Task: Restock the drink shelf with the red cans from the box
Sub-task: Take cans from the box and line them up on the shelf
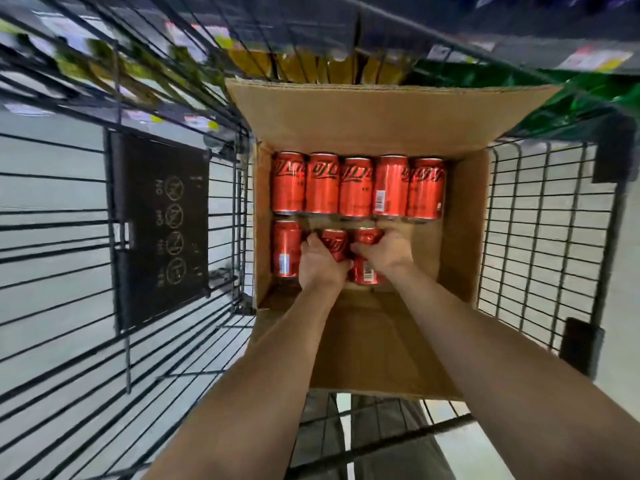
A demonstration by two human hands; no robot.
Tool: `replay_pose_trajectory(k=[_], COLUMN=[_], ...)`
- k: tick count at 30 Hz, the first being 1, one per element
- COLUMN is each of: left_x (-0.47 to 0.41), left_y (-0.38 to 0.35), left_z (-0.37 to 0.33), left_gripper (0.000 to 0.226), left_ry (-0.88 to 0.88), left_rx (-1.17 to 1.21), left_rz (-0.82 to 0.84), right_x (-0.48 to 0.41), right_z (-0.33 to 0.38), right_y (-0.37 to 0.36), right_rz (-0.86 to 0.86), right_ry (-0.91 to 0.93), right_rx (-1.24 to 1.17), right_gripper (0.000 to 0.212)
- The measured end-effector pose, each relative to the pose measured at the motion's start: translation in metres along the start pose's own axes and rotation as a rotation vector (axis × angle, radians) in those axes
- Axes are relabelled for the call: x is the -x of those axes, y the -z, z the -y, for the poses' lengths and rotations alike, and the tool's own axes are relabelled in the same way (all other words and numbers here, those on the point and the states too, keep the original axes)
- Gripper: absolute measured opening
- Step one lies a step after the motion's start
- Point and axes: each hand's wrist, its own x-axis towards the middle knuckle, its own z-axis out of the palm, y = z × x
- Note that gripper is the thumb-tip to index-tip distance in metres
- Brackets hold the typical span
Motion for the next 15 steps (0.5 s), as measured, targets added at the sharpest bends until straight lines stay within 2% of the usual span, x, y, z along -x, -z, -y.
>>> replay_pose_trajectory(k=[7, 10, 15], left_x=[0.007, 0.021, 0.058], left_y=[0.014, 0.037, 0.091], left_z=[0.01, 0.012, -0.004], left_gripper=[0.093, 0.092, 0.094], left_ry=[-0.078, -0.136, -0.266], left_rx=[0.174, 0.251, 0.275], left_rz=[-0.008, 0.017, 0.003], right_x=[0.021, 0.041, 0.097], right_z=[-0.021, -0.027, -0.012], right_y=[0.013, 0.025, 0.07], right_rz=[0.05, 0.068, 0.05], right_ry=[0.1, 0.169, 0.273], right_rx=[-0.244, -0.392, -0.46], right_gripper=[0.038, 0.044, 0.043])
